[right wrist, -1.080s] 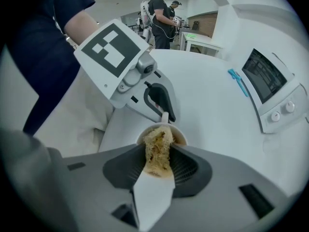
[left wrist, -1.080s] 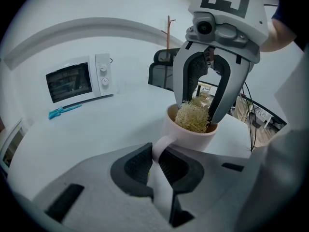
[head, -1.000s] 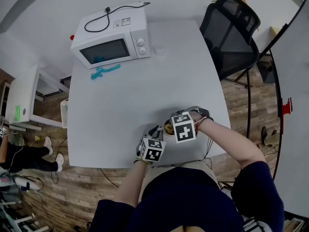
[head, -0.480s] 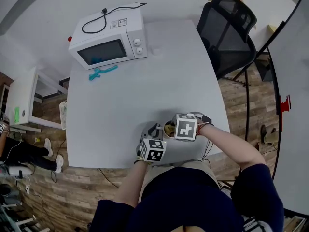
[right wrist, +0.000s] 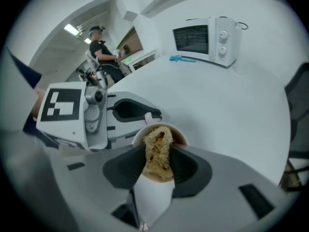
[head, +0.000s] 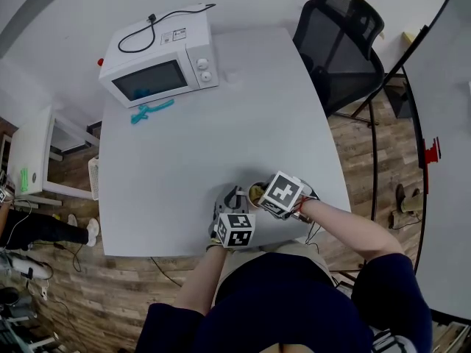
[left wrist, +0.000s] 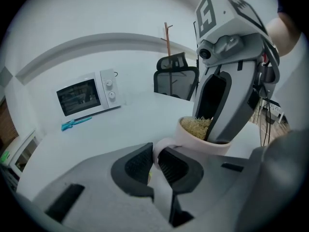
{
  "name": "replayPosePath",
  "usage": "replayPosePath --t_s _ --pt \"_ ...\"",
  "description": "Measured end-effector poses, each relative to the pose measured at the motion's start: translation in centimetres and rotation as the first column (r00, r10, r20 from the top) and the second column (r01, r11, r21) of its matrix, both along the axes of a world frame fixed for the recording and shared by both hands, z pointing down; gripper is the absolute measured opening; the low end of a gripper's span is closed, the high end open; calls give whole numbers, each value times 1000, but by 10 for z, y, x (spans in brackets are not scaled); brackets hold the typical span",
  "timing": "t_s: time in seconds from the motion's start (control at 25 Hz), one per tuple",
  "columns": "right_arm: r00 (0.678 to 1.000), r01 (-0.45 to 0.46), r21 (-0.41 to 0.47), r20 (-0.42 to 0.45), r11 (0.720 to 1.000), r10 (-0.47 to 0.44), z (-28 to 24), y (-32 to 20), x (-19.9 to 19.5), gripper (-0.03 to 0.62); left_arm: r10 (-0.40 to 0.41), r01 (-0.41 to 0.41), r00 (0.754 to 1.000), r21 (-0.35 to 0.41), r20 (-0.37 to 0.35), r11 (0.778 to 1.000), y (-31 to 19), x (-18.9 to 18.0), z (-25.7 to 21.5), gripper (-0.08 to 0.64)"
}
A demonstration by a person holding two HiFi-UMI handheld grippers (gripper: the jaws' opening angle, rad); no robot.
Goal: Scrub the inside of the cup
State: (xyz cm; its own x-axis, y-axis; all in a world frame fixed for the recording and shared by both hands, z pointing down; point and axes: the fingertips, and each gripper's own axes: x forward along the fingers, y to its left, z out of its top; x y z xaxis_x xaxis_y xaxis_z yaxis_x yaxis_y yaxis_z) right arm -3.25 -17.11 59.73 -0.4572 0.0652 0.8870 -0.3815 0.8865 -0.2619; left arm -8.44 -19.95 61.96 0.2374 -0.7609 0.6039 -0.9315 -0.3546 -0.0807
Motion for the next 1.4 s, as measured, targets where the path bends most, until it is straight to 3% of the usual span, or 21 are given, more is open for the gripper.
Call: replayPosePath --t_s 0.2,0.4,0.72,0.88,0.96,1.04,1.16,1.4 --pt "972 -226 -114 40 968 231 0 -2 1 158 -4 4 1000 7 -4 1000 0 0 -2 43" --pt "922 -372 -193 39 908 385 -1 -3 1 158 5 -5 1000 19 1 1000 1 0 -6 43" --pt "801 -562 -337 5 755 599 3 -4 1 157 24 -25 1000 45 18 999 1 0 -9 43" --pt "718 -639 -432 -39 636 695 5 -3 2 158 43 -46 998 67 37 997 2 0 -12 43" --pt "695 -654 -459 -54 600 717 5 -4 3 158 49 -52 998 72 39 996 2 1 -13 43" --pt "697 -654 -453 -51 605 715 4 -4 3 158 49 -51 998 70 35 996 2 0 -13 43" --pt "719 -640 -428 -41 638 694 3 -4 1 158 49 -51 998 66 30 997 3 -2 -12 43" --pt "828 -523 -362 -4 771 560 4 1 -1 156 53 -55 998 62 27 997 6 -2 -10 43"
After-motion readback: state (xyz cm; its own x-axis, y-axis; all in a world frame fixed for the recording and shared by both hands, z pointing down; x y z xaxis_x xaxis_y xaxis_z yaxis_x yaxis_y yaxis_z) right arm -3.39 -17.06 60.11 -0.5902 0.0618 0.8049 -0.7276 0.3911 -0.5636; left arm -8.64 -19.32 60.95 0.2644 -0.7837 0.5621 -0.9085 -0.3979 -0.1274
